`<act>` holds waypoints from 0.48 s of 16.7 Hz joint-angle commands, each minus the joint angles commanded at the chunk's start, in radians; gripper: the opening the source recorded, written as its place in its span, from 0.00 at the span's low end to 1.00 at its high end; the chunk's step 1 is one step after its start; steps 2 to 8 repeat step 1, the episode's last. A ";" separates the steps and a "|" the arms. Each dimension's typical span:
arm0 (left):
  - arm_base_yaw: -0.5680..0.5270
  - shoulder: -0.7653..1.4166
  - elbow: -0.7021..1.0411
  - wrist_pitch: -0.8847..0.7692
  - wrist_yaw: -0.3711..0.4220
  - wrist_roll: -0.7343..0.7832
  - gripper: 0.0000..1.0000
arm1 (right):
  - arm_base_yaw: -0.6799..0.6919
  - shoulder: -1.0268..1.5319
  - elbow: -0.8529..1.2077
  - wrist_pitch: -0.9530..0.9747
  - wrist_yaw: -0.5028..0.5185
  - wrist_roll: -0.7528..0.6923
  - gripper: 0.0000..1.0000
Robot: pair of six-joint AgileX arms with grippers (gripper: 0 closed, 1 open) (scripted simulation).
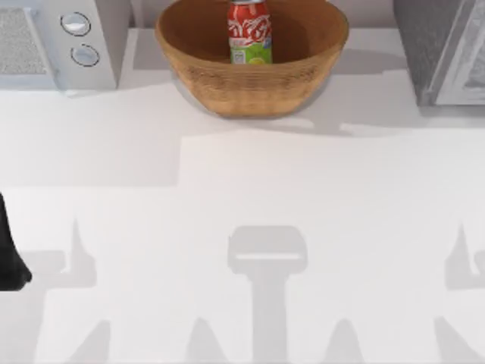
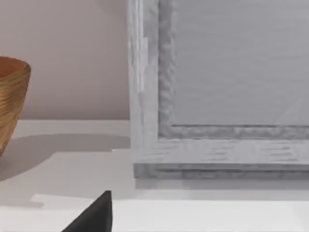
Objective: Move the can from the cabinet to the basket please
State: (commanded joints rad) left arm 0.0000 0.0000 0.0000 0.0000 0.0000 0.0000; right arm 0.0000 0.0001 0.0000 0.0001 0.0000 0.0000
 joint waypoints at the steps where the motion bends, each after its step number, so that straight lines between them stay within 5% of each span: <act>1: 0.000 0.000 0.000 0.000 0.000 0.000 1.00 | 0.000 0.000 0.000 0.000 0.000 0.000 1.00; 8: 0.000 0.000 0.000 0.000 0.000 0.000 1.00 | 0.000 0.000 0.000 0.000 0.000 0.000 1.00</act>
